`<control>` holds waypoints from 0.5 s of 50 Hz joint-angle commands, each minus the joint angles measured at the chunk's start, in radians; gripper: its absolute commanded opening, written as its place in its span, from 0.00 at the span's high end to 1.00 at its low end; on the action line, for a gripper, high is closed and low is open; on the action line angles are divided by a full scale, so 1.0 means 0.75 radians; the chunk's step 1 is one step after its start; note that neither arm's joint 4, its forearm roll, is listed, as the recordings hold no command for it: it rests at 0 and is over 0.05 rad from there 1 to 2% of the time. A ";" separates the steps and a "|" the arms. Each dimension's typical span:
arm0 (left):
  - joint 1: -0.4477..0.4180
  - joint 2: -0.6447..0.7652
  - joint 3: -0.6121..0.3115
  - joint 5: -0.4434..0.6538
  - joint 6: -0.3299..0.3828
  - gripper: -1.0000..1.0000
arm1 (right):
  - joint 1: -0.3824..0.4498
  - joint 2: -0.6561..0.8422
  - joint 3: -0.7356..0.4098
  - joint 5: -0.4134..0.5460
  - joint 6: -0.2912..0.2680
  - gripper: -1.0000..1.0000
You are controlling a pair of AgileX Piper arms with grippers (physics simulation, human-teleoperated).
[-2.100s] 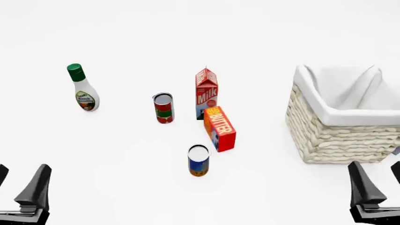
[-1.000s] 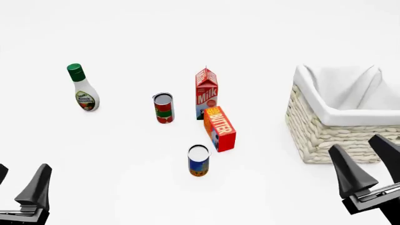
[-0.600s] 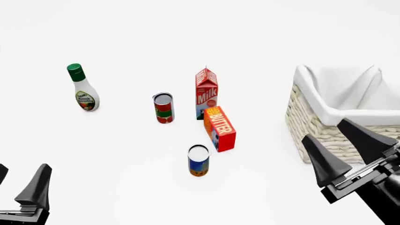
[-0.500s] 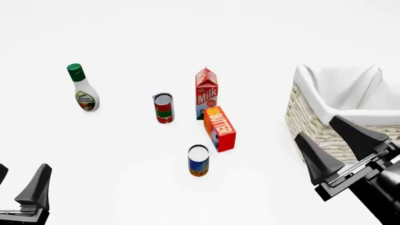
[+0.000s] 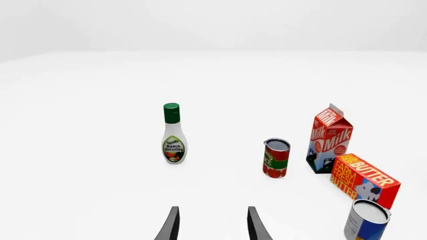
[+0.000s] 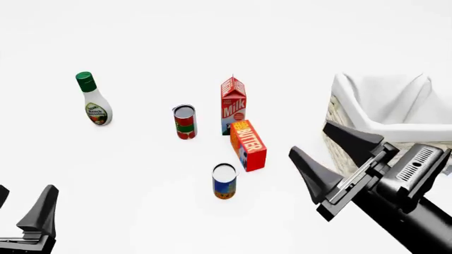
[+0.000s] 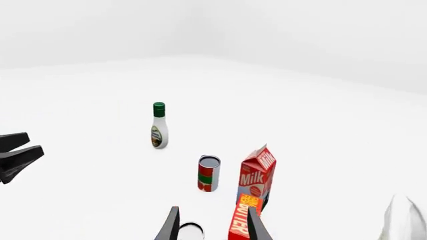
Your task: Pick the alphabet soup and place it in the basket.
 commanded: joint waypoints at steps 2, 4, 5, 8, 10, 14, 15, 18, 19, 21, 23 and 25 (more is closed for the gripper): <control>0.000 0.000 0.000 0.000 0.000 0.00 | 0.099 0.127 -0.059 -0.045 -0.005 0.00; 0.000 0.000 0.000 0.000 0.000 0.00 | 0.117 0.154 -0.069 -0.055 -0.002 0.00; 0.000 0.000 0.000 0.000 0.000 0.00 | 0.124 0.161 -0.073 -0.057 0.000 0.00; 0.000 0.000 0.000 0.000 0.000 0.00 | 0.151 0.191 -0.088 -0.063 0.009 0.00; 0.000 0.000 0.000 0.000 0.000 0.00 | 0.165 0.214 -0.097 -0.070 0.014 0.00; 0.000 0.000 0.000 0.000 0.000 0.00 | 0.197 0.259 -0.114 -0.084 0.023 0.00; 0.000 0.000 0.000 0.000 0.000 0.00 | 0.200 0.269 -0.117 -0.089 0.024 0.00; 0.000 0.000 0.000 0.000 0.000 0.00 | 0.213 0.304 -0.127 -0.101 0.048 0.00; 0.000 0.000 0.000 0.000 0.000 0.00 | 0.215 0.316 -0.128 -0.111 0.048 0.00; 0.000 0.000 0.000 0.000 0.000 0.00 | 0.222 0.335 -0.129 -0.124 0.051 0.00; 0.000 0.000 0.000 0.000 0.000 0.00 | 0.226 0.349 -0.128 -0.136 0.053 0.00; 0.000 0.000 0.000 0.000 0.000 0.00 | 0.229 0.370 -0.128 -0.152 0.056 0.00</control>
